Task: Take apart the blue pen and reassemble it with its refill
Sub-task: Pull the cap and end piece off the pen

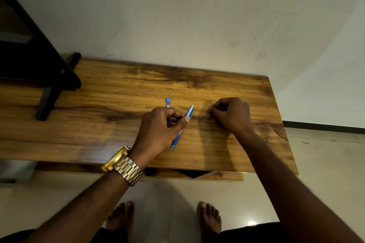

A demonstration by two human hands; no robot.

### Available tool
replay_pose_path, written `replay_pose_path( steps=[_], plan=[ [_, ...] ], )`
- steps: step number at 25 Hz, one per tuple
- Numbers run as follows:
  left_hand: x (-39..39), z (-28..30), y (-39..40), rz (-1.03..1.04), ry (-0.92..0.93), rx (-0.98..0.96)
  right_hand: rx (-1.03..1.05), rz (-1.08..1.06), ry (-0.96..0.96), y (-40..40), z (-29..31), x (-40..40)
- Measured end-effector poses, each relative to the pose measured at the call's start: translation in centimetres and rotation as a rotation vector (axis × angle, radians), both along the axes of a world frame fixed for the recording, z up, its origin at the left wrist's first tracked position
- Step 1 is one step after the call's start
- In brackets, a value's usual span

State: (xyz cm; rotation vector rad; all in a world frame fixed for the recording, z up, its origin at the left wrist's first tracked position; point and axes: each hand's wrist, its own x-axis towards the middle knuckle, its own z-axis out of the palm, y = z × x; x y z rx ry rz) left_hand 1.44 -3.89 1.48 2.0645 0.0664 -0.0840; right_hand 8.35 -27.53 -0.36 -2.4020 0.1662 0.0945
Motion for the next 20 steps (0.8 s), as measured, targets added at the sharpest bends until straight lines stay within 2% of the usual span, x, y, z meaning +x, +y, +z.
replay_pose_path(
  steps=[4, 6, 7, 9, 10, 12, 15, 18, 20],
  plan=[
    [0.0, 0.0, 0.1, -0.001, 0.002, -0.006, 0.087, -0.095, 0.031, -0.2, -0.2, 0.0],
    [0.0, 0.1, 0.1, -0.002, -0.001, -0.009, 0.221, -0.187, -0.004, -0.4, 0.9, -0.3],
    [0.0, 0.1, 0.1, 0.0, -0.007, -0.01, 0.384, -0.259, -0.053, -0.5, 1.6, -0.3],
    [0.1, 0.4, 0.1, 0.013, -0.023, -0.028, 0.907, -0.333, -0.06, 0.2, 2.9, -0.7],
    [0.1, 0.6, 0.0, 0.023, -0.034, -0.039, 1.146, -0.332, 0.013, 1.2, 3.3, -1.2],
    [0.0, 1.1, -0.3, 0.028, -0.053, -0.036, 1.385, -0.322, 0.224, 3.8, 3.2, -2.2],
    [-0.2, 1.8, -1.0, 0.007, -0.073, 0.021, 1.546, -0.306, 0.452, 6.8, 2.5, -3.2],
    [0.1, 2.7, -1.5, -0.029, -0.102, 0.149, 1.706, -0.342, 0.542, 7.2, 2.2, -3.3],
    [0.3, 3.0, -1.4, -0.022, -0.105, 0.204, 1.652, -0.336, 0.551, 7.1, 2.0, -3.3]
  ],
)
